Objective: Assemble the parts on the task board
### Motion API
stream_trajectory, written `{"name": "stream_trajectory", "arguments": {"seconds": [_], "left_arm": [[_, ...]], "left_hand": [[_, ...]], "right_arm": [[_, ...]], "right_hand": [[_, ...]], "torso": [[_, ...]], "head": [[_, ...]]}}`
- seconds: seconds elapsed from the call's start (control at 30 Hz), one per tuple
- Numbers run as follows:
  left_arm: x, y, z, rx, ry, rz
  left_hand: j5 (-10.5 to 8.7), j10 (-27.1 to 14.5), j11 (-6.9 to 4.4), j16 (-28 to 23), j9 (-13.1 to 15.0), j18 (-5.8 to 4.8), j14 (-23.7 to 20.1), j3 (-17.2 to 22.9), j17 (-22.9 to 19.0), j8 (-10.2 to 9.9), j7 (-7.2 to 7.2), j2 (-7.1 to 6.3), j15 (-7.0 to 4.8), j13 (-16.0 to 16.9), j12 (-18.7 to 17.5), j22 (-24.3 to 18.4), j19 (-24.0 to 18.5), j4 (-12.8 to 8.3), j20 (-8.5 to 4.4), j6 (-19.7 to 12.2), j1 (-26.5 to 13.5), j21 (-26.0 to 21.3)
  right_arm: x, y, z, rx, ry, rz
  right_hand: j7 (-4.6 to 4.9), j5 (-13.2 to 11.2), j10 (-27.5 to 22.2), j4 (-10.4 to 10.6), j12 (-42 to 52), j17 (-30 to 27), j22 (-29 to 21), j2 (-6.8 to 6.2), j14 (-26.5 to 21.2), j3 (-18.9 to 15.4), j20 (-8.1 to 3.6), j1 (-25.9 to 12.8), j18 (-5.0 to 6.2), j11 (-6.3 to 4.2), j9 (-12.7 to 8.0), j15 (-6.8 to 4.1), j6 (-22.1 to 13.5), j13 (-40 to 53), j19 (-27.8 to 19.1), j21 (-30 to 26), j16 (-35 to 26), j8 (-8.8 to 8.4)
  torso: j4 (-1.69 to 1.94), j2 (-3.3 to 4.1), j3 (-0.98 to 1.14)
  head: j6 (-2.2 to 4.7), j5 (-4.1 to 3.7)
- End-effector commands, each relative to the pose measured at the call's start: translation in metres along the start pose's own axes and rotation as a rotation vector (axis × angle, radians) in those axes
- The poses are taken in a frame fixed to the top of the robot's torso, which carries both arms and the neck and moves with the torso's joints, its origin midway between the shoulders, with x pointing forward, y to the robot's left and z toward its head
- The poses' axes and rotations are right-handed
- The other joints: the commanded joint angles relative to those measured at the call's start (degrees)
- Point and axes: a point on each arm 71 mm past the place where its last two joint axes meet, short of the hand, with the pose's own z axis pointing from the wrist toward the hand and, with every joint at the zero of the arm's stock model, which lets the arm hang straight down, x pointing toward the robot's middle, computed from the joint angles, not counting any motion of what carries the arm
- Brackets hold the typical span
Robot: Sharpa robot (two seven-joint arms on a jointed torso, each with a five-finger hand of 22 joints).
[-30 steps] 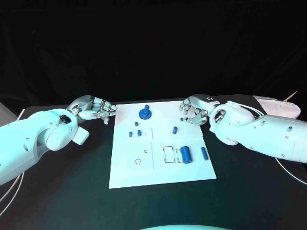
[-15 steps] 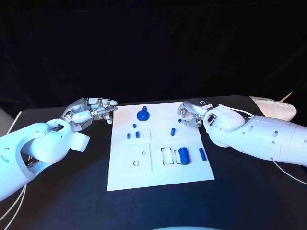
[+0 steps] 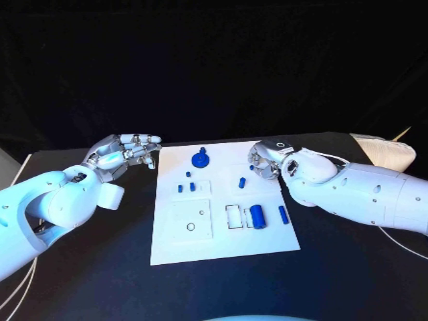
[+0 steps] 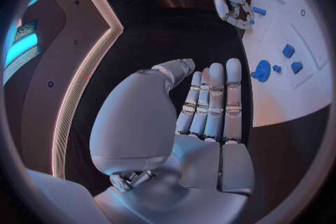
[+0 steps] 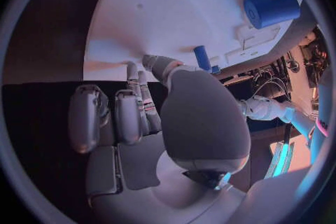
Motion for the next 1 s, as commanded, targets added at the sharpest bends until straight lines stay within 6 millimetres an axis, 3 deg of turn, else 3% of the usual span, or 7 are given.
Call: {"name": "stream_trajectory", "arguments": {"seconds": [0.03, 0.9, 1.0], "left_arm": [[0.001, -0.002, 0.000, 0.017, -0.006, -0.015], [-0.001, -0.001, -0.002, -0.004, -0.010, -0.016], [-0.002, 0.000, -0.002, -0.008, -0.010, -0.015]], "left_hand": [[0.25, 0.37, 0.14, -0.19, 0.03, 0.92, 0.26, -0.08, -0.10, 0.16, 0.07, 0.18, -0.25, -0.05, 0.29, -0.07, 0.48, -0.08, 0.06, 0.17, 0.54, -0.37], [0.28, 0.16, 0.27, -0.38, -0.07, 0.90, 0.26, -0.16, -0.15, -0.02, 0.26, 0.10, -0.20, -0.20, 0.14, -0.20, 0.69, -0.33, -0.01, -0.14, 0.86, -0.47], [0.28, 0.11, 0.31, -0.42, -0.10, 0.89, 0.26, -0.17, -0.16, -0.07, 0.32, 0.10, -0.18, -0.23, 0.10, -0.22, 0.73, -0.35, -0.02, -0.22, 0.90, -0.49]], "right_arm": [[0.005, 0.002, 0.000, -0.007, 0.030, -0.003], [0.012, 0.016, 0.000, -0.040, 0.059, 0.018], [0.013, 0.017, 0.000, -0.037, 0.061, 0.004]], "right_hand": [[-0.06, -0.19, 0.38, 0.02, -0.14, -0.03, 3.60, 0.09, 2.63, 0.28, 0.08, -0.53, 0.37, -0.01, 0.06, 0.51, 0.43, -0.06, 2.09, 0.02, -0.09, 0.26], [-0.73, -0.28, 3.39, -0.93, -0.25, -0.30, 3.90, 0.73, 2.61, 2.26, -0.40, -0.26, 0.31, -0.73, 0.74, -0.06, 3.59, -1.39, 2.25, 0.29, 0.19, 1.20], [-0.99, -0.40, 4.61, -2.01, -0.30, -0.26, 4.11, 1.60, 2.63, 3.20, -0.64, 0.71, 0.26, -1.07, 1.08, -0.36, 4.69, -1.72, 2.33, 0.52, 0.38, 1.62]], "torso": [[-0.14, 0.01, 0.08], [-0.11, 0.02, 0.03], [-0.11, 0.01, 0.06]], "head": [[-0.07, 0.21], [-0.62, 0.48], [-0.72, 0.44]]}}
